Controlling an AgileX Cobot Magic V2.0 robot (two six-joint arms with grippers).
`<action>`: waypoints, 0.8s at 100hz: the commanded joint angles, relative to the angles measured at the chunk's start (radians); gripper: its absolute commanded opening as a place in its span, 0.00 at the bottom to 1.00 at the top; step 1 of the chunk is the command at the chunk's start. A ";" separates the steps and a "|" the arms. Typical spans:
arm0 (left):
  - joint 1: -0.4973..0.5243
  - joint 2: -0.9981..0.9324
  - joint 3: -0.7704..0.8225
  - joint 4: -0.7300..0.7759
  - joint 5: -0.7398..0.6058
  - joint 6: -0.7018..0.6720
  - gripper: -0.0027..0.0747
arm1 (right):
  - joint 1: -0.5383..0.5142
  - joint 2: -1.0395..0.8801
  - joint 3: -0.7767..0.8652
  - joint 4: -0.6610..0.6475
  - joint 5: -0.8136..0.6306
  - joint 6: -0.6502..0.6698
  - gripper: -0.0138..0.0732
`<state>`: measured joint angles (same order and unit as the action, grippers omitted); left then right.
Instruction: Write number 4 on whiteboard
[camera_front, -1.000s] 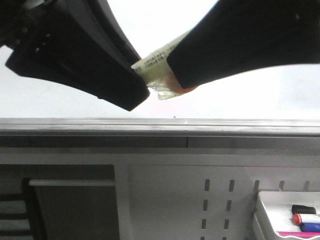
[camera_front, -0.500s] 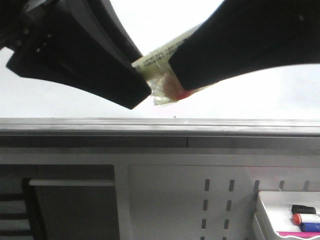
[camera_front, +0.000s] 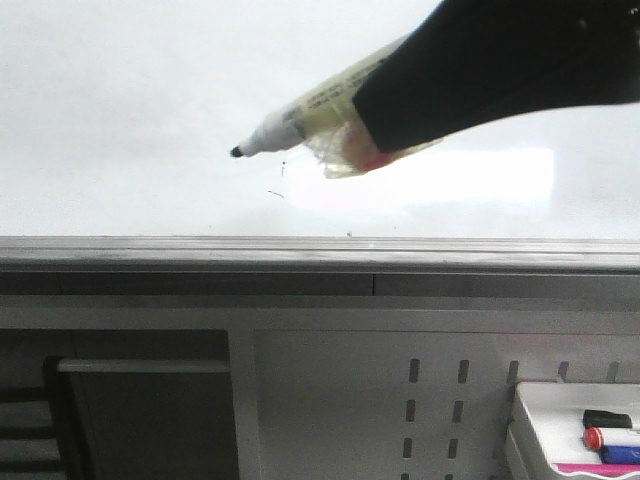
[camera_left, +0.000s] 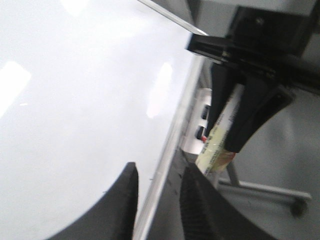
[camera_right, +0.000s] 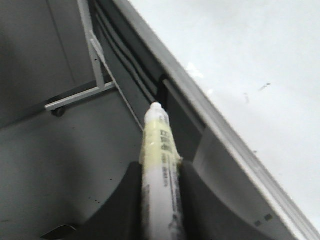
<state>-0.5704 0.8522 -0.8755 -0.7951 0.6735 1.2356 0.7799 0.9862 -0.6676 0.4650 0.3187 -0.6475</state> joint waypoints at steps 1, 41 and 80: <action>0.063 -0.108 0.007 -0.048 -0.073 -0.106 0.08 | -0.069 0.001 -0.046 0.002 -0.067 -0.008 0.09; 0.285 -0.551 0.359 -0.101 -0.235 -0.247 0.01 | -0.282 0.199 -0.328 0.002 0.034 0.019 0.09; 0.294 -0.616 0.388 -0.111 -0.233 -0.247 0.01 | -0.318 0.326 -0.381 0.002 -0.130 0.037 0.11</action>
<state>-0.2789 0.2246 -0.4622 -0.8664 0.4975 1.0000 0.4744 1.3206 -1.0104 0.4612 0.3088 -0.6134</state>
